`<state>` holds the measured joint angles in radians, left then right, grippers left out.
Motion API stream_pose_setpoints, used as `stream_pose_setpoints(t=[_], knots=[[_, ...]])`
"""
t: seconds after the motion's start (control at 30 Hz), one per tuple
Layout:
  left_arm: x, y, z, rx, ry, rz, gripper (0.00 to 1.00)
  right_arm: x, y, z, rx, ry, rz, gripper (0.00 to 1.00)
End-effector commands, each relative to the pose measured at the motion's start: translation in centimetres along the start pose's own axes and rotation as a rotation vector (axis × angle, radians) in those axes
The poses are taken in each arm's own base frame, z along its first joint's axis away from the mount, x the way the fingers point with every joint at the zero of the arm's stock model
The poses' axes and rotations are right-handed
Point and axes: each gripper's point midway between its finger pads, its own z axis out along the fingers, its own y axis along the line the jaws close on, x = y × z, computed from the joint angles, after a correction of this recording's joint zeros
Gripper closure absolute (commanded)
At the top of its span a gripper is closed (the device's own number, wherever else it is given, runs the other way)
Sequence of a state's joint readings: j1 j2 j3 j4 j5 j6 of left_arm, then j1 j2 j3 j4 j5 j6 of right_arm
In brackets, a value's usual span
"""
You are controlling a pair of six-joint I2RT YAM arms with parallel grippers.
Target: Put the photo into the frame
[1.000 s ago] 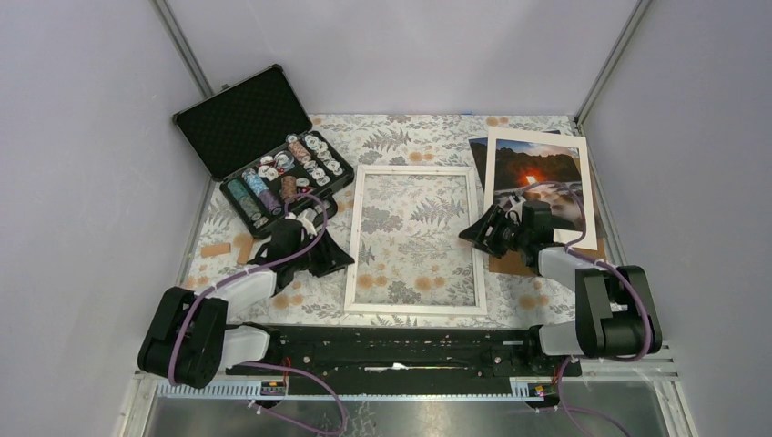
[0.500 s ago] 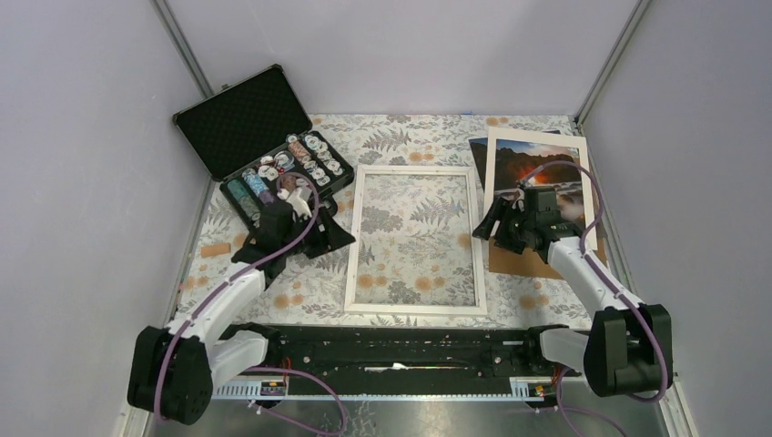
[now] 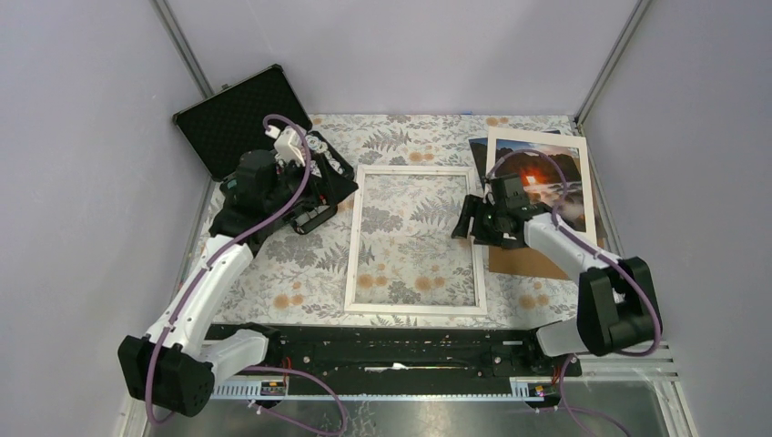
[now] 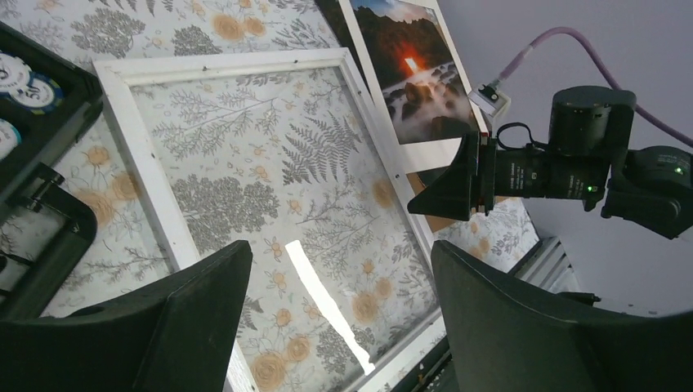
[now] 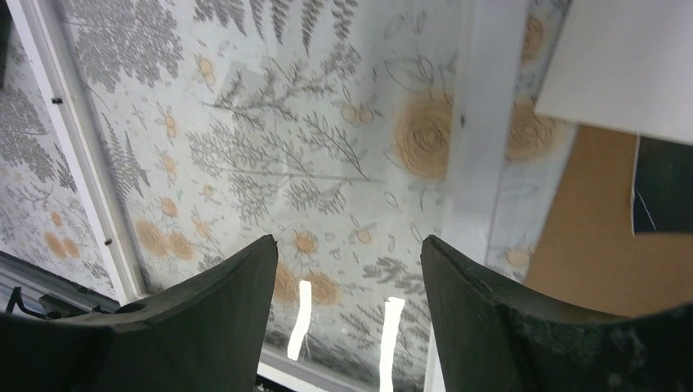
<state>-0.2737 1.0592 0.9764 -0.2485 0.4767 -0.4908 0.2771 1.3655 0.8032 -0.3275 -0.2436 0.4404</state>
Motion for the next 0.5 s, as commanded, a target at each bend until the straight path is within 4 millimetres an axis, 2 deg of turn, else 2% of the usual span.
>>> stream_pose_setpoints(t=[0.0, 0.13, 0.2, 0.37, 0.47], knots=[[-0.8, -0.1, 0.5, 0.010, 0.001, 0.060, 0.14, -3.7, 1.8, 1.0, -0.005, -0.071, -0.032, 0.28], [-0.2, 2.0, 0.9, -0.060, -0.026, 0.096, 0.14, -5.9, 1.9, 2.4, 0.010, -0.121, -0.013, 0.27], [0.2, 2.9, 1.0, -0.088, -0.025, 0.110, 0.13, -6.6, 1.3, 3.4, 0.045, -0.128, -0.001, 0.26], [0.8, 3.1, 0.6, -0.095, -0.016, 0.120, 0.13, -6.6, 0.6, 6.2, 0.067, -0.104, 0.039, 0.26], [1.2, 3.3, 0.5, -0.108, -0.005, 0.125, 0.13, -6.6, 0.1, 6.6, 0.090, -0.098, 0.044, 0.26]])
